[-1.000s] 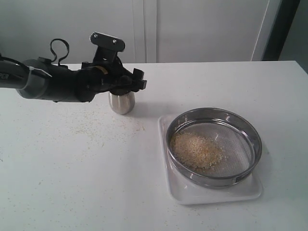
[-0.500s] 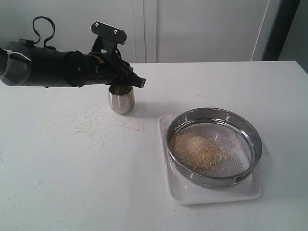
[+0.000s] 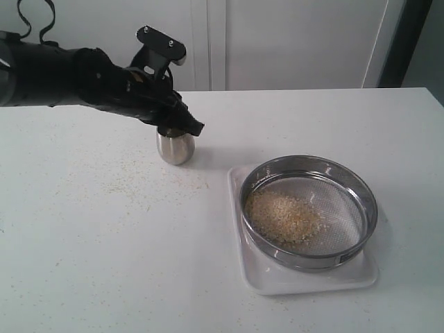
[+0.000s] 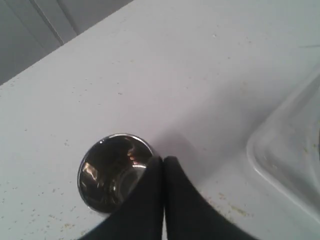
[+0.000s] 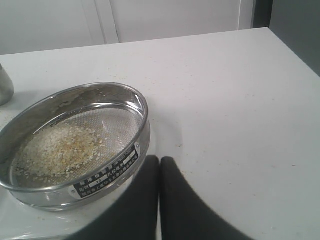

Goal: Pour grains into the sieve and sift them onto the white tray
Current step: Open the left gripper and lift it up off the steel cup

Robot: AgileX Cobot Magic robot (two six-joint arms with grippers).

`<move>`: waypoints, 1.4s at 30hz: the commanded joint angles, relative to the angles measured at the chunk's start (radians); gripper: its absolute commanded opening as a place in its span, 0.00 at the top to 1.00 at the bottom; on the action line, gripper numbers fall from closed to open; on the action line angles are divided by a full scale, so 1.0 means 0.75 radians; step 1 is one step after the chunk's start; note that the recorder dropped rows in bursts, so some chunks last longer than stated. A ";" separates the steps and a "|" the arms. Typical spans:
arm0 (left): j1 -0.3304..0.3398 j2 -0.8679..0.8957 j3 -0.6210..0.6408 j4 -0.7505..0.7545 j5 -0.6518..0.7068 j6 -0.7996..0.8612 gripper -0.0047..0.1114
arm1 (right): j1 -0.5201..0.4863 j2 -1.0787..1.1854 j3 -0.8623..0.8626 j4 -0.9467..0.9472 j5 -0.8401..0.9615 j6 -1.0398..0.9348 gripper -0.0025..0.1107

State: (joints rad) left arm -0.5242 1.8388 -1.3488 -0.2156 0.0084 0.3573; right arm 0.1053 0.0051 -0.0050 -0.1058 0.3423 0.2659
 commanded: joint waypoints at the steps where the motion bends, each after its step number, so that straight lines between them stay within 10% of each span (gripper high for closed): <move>1: 0.006 -0.065 -0.004 0.070 0.212 0.111 0.96 | 0.006 -0.007 0.007 -0.001 -0.010 0.001 0.98; 8: 0.006 -0.099 -0.004 0.288 0.617 0.104 0.96 | 0.006 -0.007 0.007 -0.001 -0.010 0.001 0.98; 18: 0.006 -0.099 -0.004 0.828 0.808 -0.692 0.96 | 0.006 -0.007 0.007 -0.001 -0.010 0.001 0.98; 32: 0.014 -0.102 -0.004 0.701 0.819 -0.692 0.96 | 0.006 -0.007 0.007 -0.001 -0.010 0.001 0.98; 42: 0.223 -0.126 -0.022 0.416 0.903 -0.683 0.96 | 0.006 -0.007 0.007 -0.001 -0.010 0.001 0.98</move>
State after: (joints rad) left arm -0.3961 1.7660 -1.3585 0.1351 0.6436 -0.1510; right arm 0.1053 0.0051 -0.0050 -0.1058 0.3423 0.2659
